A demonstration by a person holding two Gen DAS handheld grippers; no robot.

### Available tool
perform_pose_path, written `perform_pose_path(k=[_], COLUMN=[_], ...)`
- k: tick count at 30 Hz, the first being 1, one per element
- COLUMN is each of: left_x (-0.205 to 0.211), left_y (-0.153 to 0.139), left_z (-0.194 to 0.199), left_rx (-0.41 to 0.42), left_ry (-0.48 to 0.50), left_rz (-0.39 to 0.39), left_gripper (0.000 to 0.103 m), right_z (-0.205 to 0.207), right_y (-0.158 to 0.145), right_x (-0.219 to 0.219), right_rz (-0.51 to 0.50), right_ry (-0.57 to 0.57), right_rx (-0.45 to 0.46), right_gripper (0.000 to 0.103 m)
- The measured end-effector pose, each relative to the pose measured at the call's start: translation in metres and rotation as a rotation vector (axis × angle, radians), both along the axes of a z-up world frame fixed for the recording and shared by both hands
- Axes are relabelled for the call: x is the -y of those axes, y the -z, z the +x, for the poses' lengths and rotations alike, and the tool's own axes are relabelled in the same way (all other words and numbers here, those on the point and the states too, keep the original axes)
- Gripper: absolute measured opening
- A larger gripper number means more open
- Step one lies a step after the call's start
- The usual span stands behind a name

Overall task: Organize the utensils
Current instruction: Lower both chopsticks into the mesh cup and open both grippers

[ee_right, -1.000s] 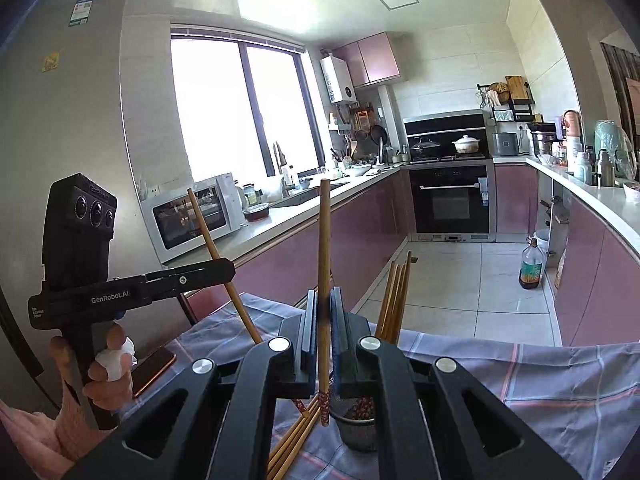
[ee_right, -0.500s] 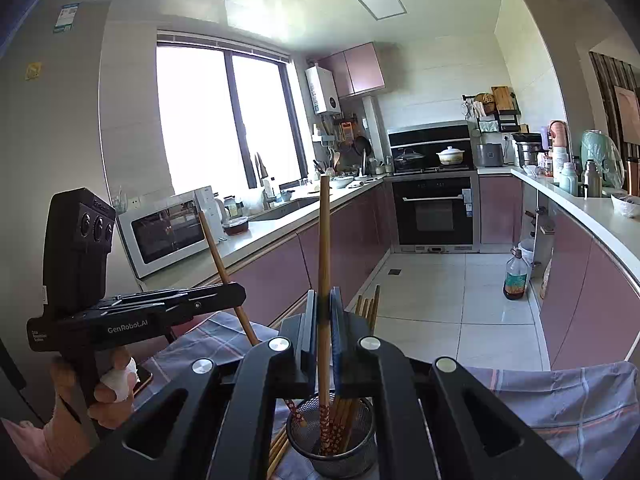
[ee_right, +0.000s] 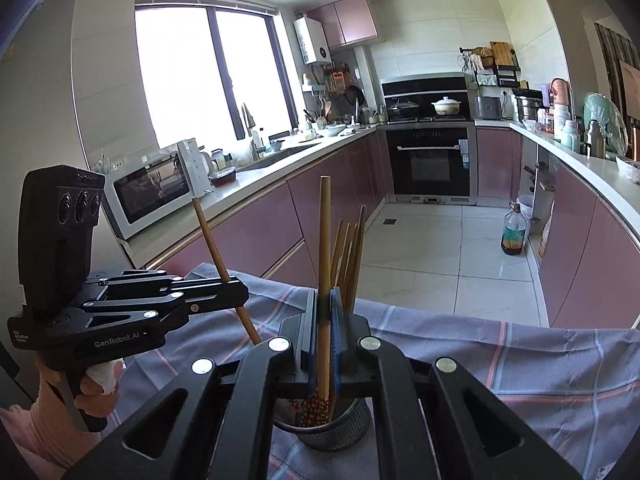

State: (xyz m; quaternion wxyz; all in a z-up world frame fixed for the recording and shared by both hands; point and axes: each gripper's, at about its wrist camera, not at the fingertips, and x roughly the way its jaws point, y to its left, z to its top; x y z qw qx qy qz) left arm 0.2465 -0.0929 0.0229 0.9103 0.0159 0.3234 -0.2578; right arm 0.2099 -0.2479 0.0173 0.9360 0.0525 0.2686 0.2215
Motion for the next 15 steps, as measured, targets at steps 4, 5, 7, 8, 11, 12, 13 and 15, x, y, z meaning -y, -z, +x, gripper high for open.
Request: perform_pose_path(k=[4,5,7,8,11,12,13,15], left_x=[0.006,0.007,0.01,0.011,0.011,0.011,0.011,0.01], left_y=[0.009,0.01,0.012,0.013,0.017,0.018,0.02,0.023], left_z=[0.008,0.011,0.017,0.019,0.025,0.026,0.027,0.03], left_rx=[-0.027,-0.032,-0.038,-0.041,-0.052,-0.055,-0.059,-0.065], left_ry=[0.014,0.015,0.012,0.009,-0.003,-0.006,-0.009,-0.015], left_rz=[0.024,0.027,0.035,0.036,0.036,0.033,0.031,0.032], left_gripper=[0.007,0.007,0.008,0.008,0.008,0.008,0.008,0.009], right_z=[0.009,0.011,0.015,0.018,0.021,0.022,0.024,0.024], right_y=[0.01,0.012,0.015,0.015,0.017,0.017,0.018,0.019], right_x=[-0.002,-0.002,-0.002,-0.001,-0.001,-0.001,0.001,0.003], right_rz=[-0.008,-0.01,-0.01,-0.005,0.001,0.005,0.013,0.021], right_ry=[-0.006,-0.004,0.004,0.006,0.016,0.025,0.028,0.029], right_rx=[-0.056,-0.065,-0.078,-0.084,-0.093,-0.096,-0.102,-0.104], right_gripper=[0.005,0.005,0.005,0.006,0.009,0.01,0.012,0.012])
